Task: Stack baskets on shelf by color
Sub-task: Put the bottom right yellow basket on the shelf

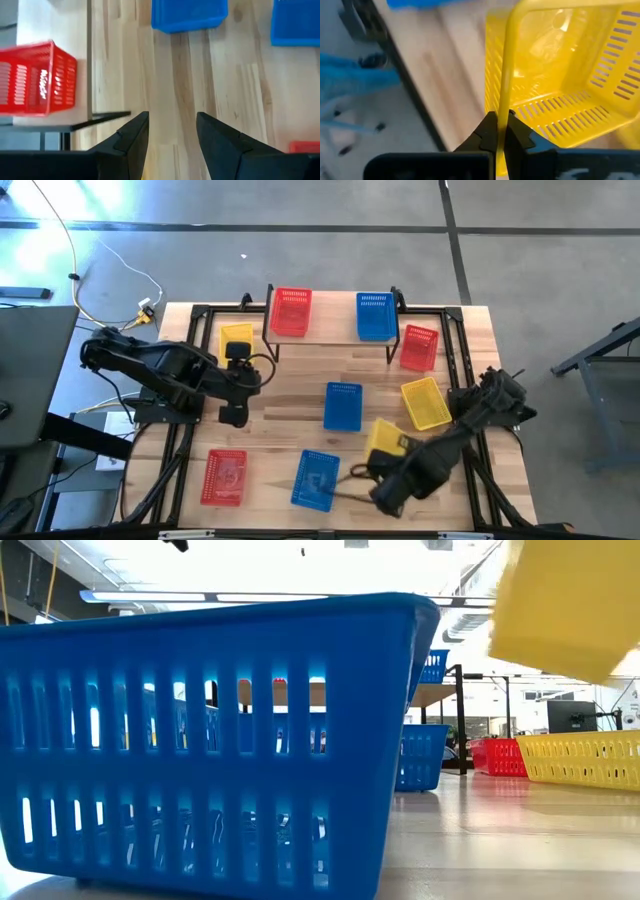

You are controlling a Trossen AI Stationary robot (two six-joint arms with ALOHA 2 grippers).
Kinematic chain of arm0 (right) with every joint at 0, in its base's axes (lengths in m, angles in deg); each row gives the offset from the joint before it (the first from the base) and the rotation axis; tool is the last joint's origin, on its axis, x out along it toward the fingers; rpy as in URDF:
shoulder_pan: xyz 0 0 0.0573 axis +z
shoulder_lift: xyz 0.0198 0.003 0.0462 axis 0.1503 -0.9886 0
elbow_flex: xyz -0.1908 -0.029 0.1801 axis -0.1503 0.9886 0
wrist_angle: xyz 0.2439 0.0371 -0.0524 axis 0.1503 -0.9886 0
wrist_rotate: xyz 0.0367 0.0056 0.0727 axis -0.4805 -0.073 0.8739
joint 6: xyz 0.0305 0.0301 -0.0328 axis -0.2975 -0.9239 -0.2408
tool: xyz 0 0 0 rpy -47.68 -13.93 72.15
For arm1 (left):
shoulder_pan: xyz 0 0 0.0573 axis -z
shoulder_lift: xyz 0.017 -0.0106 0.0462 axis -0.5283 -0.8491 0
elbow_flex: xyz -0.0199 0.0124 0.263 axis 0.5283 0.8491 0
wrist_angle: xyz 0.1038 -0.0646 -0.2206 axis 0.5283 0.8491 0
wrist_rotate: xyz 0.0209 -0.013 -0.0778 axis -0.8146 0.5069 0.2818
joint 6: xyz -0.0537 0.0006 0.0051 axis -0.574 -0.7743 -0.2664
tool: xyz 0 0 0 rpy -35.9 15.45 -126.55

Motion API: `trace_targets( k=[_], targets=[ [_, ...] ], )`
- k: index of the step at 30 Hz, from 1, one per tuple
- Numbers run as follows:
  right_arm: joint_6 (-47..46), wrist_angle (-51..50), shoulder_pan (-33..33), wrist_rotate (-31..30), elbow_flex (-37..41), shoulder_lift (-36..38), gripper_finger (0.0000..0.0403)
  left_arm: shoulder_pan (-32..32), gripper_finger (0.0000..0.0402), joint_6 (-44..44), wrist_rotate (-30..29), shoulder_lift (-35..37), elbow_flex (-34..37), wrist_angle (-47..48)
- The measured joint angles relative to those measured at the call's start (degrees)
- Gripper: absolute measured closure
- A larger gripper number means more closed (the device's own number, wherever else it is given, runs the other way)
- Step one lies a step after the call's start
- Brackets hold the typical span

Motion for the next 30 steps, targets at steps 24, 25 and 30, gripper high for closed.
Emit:
trace_targets(
  k=[24, 25, 30],
  targets=[
    [55.3, 0.6, -28.3, -18.4, -13.1, 0.0, 0.0403, -14.1, 0.0245, -7.8, -0.9, 0.0, 1.2, 1.5],
    [56.4, 1.1, -29.7, -19.1, -13.1, 0.0, 0.0403, -14.8, 0.0245, -7.8, -0.9, 0.0, 1.2, 1.5],
    [61.9, 3.2, -36.5, -23.0, -13.1, 0.0, 0.0403, -17.9, 0.0245, -8.1, -0.8, 0.0, 1.2, 1.5]
  ],
)
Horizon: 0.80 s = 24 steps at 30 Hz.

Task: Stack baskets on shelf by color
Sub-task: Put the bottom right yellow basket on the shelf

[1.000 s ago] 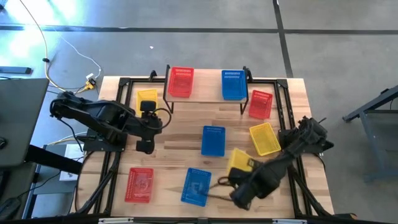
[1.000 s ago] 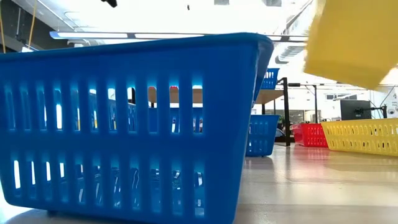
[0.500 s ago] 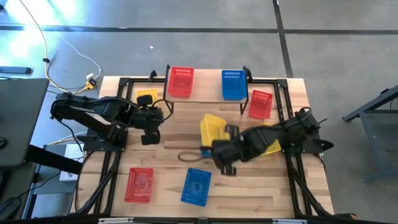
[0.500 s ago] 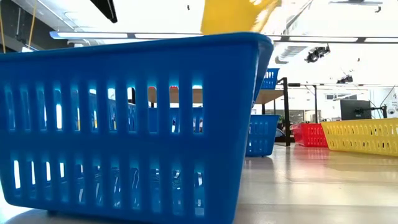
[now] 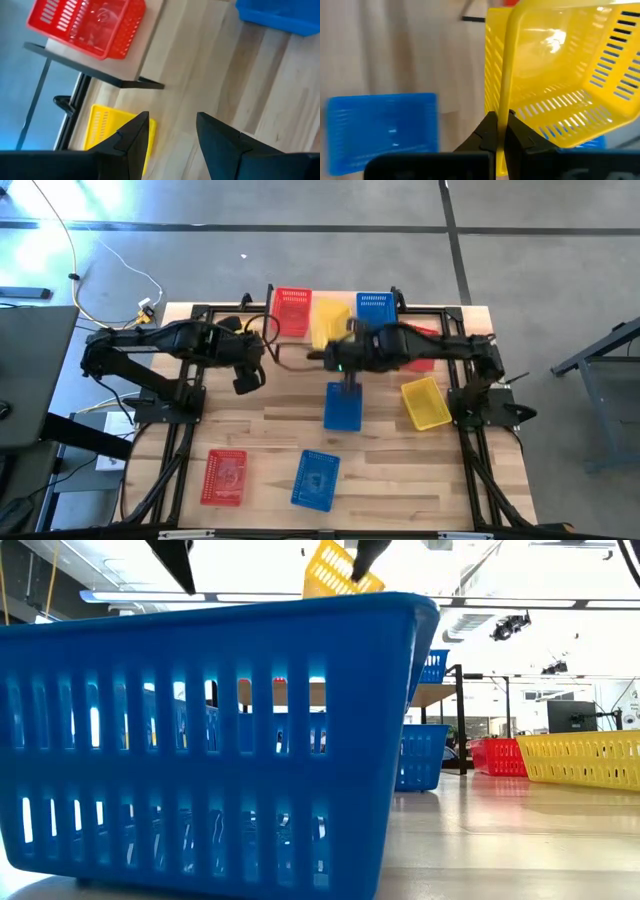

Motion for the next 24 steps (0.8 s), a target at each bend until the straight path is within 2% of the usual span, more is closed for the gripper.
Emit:
trace_targets(
  k=[7, 12, 24],
  targets=[
    [8.6, 4.2, -9.1, 1.2, 0.0, -1.1, 0.0403, -3.6, 0.0245, -0.6, 0.0, 0.0, 0.0, -0.3],
    [9.9, 4.1, -13.5, 4.3, 0.0, -2.8, 0.0403, -5.5, 0.0245, -2.1, 0.0, 0.0, 0.0, -0.3],
    [10.3, 2.0, -15.2, 6.5, 0.0, -8.0, 0.0403, -7.4, 0.0245, -5.6, 0.3, 0.0, 0.0, -0.4]
  ],
)
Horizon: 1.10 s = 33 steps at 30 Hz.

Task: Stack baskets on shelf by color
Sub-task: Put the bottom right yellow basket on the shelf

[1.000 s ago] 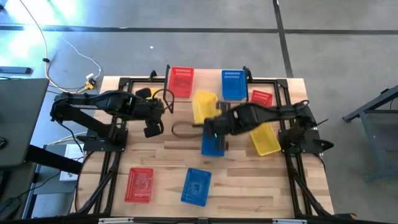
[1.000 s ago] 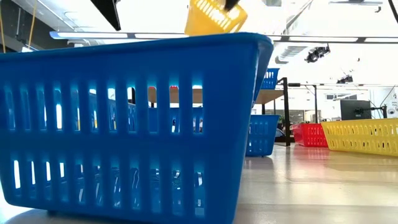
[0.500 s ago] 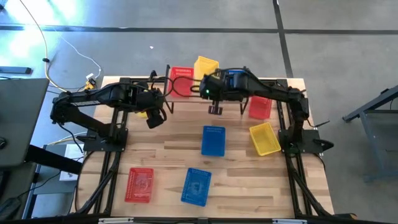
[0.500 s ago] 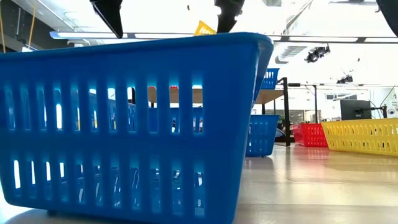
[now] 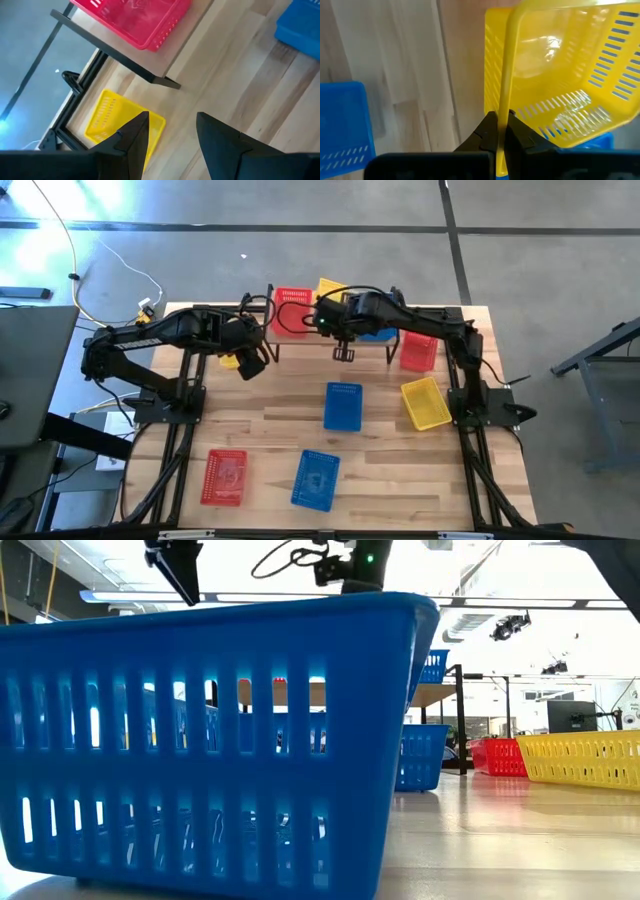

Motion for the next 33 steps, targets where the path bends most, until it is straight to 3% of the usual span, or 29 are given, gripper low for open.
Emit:
trace_targets(
  k=[11, 17, 33],
  targets=[
    [-0.4, -0.9, -0.3, 0.1, 0.0, -1.1, 0.0403, 0.0, 0.0245, 0.5, 0.2, 0.0, 0.0, 0.1],
    [-0.4, -1.1, -1.1, 3.5, 0.0, -2.0, 0.0403, 0.0, 0.0245, 0.5, 0.7, 0.0, 0.0, 0.1],
    [-0.9, -0.8, -1.2, 2.3, 0.0, -2.1, 0.04, 0.0, 0.0245, 0.6, 2.0, 0.0, 0.0, 0.2]
  ],
)
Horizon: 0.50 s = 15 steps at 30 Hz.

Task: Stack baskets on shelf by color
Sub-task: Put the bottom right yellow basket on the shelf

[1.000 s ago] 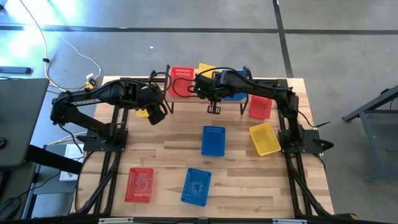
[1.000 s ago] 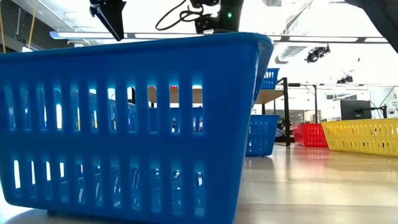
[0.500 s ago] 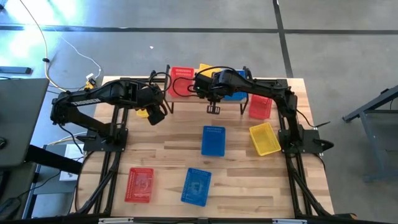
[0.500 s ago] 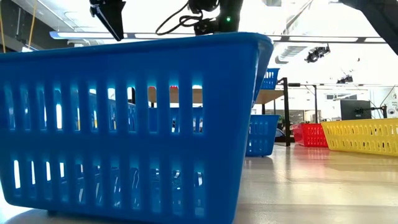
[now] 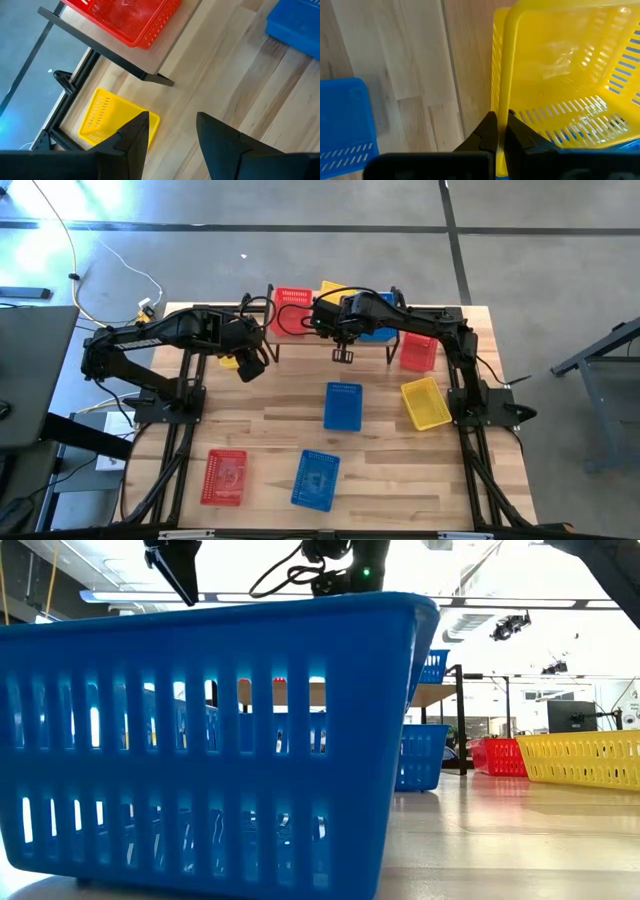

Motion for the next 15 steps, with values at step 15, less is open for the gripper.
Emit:
trace_targets(
  k=[15],
  targets=[
    [-0.7, 1.2, 0.1, 0.0, 0.0, -0.1, 0.034, 0.0, 0.0245, 0.5, 0.0, 0.0, 0.0, 0.4]
  ],
)
